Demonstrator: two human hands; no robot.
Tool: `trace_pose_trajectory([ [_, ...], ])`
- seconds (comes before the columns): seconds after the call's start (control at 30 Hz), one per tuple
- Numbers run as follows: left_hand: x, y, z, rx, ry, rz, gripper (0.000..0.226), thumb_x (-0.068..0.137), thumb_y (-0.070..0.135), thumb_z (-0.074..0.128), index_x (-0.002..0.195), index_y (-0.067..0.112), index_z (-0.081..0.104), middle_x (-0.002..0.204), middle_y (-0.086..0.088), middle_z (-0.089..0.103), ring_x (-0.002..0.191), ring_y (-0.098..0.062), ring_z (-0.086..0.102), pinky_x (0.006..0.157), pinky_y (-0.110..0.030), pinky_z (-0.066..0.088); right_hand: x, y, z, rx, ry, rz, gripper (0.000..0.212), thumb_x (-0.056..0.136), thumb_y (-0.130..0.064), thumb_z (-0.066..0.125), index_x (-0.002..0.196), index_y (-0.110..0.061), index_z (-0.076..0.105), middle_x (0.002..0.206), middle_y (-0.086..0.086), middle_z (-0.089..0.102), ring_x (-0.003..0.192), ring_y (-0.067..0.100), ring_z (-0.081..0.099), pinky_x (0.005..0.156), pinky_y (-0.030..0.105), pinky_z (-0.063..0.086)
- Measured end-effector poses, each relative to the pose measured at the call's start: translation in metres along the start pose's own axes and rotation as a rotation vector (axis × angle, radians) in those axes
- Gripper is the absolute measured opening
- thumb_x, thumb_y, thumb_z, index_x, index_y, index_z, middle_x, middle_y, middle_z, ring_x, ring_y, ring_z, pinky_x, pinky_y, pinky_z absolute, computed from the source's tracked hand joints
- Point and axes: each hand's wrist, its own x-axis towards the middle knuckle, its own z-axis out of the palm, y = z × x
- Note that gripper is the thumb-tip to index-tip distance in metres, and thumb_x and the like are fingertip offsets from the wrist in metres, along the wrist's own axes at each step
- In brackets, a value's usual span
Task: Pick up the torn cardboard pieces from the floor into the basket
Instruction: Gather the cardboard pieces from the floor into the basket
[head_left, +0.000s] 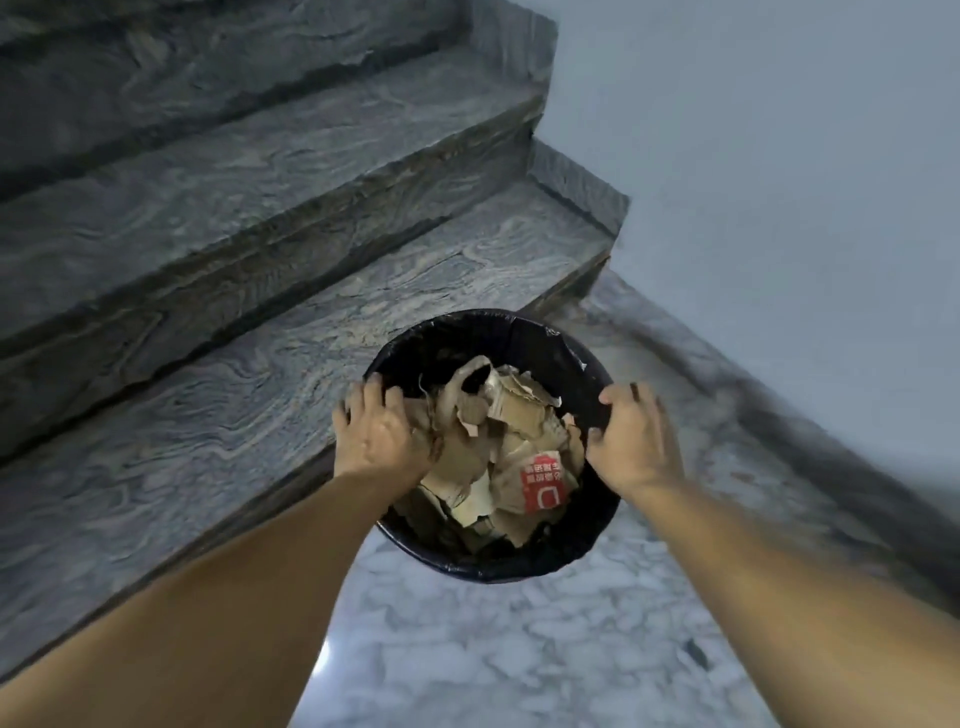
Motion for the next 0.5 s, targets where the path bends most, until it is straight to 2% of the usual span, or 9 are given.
trace_pose_trajectory([
  [0.07, -0.008, -0.012, 0.000, 0.047, -0.046, 0.102, 0.070, 0.086, 0.051, 0.044, 0.141, 0.008, 0.034, 0.156, -0.016, 0.019, 0.146, -0.033, 0.011, 0.119, -0.049, 0.009, -0.008, 0.003, 0.001, -0.111, -0.018, -0.098, 0.040, 0.084, -0.021, 0.064, 0.121, -0.010, 0.058, 0.123, 0.013, 0.052, 0.118, 0.033, 0.047, 0.095, 0.042, 0.042],
  [0.13, -0.012, -0.017, 0.003, 0.117, -0.195, 0.311, 0.093, 0.082, 0.061, 0.048, 0.151, 0.008, 0.013, 0.161, -0.015, 0.000, 0.149, -0.031, -0.006, 0.121, -0.047, -0.002, -0.013, -0.002, 0.005, -0.172, -0.108, -0.257, 0.046, 0.085, -0.027, 0.063, 0.127, -0.011, 0.054, 0.132, 0.011, 0.048, 0.126, 0.031, 0.043, 0.102, 0.041, 0.038],
  [0.2, -0.010, -0.015, 0.008, 0.177, -0.346, 0.417, 0.117, 0.075, 0.065, 0.061, 0.153, 0.015, -0.010, 0.158, -0.012, -0.022, 0.147, -0.031, -0.020, 0.121, -0.047, -0.006, -0.011, -0.010, 0.015, -0.205, -0.280, -0.351, 0.068, 0.082, -0.029, 0.067, 0.142, -0.018, 0.037, 0.152, 0.009, 0.028, 0.141, 0.029, 0.027, 0.113, 0.041, 0.029],
  [0.27, -0.002, -0.010, 0.018, 0.239, -0.407, 0.450, 0.135, 0.066, 0.067, 0.070, 0.150, 0.019, -0.024, 0.154, -0.013, -0.034, 0.144, -0.036, -0.024, 0.120, -0.051, -0.004, 0.002, -0.018, 0.023, -0.237, -0.429, -0.343, 0.093, 0.082, -0.022, 0.070, 0.152, -0.027, 0.009, 0.162, 0.007, -0.005, 0.148, 0.034, 0.006, 0.117, 0.048, 0.024],
  [0.33, 0.011, -0.007, 0.033, 0.269, -0.440, 0.471, 0.144, 0.059, 0.066, 0.076, 0.146, 0.023, -0.031, 0.150, -0.012, -0.040, 0.143, -0.041, -0.024, 0.117, -0.058, 0.000, 0.019, -0.022, 0.041, -0.250, -0.546, -0.307, 0.103, 0.085, -0.011, 0.065, 0.152, -0.037, -0.010, 0.159, 0.005, -0.028, 0.148, 0.040, -0.004, 0.114, 0.055, 0.027],
  [0.4, 0.024, -0.005, 0.049, 0.266, -0.482, 0.457, 0.148, 0.056, 0.063, 0.080, 0.144, 0.028, -0.033, 0.148, -0.010, -0.044, 0.142, -0.043, -0.023, 0.114, -0.062, 0.006, 0.032, -0.020, 0.064, -0.265, -0.616, -0.302, 0.110, 0.084, -0.008, 0.066, 0.149, -0.041, -0.016, 0.155, 0.007, -0.037, 0.147, 0.046, -0.003, 0.113, 0.056, 0.028],
  [0.5, 0.034, -0.006, 0.075, 0.258, -0.546, 0.401, 0.148, 0.057, 0.054, 0.084, 0.144, 0.032, -0.032, 0.149, -0.007, -0.044, 0.143, -0.041, -0.023, 0.112, -0.062, 0.014, 0.043, -0.011, 0.106, -0.306, -0.654, -0.304, 0.116, 0.081, -0.018, 0.073, 0.150, -0.036, -0.019, 0.154, 0.015, -0.036, 0.142, 0.055, 0.003, 0.116, 0.058, 0.021],
])
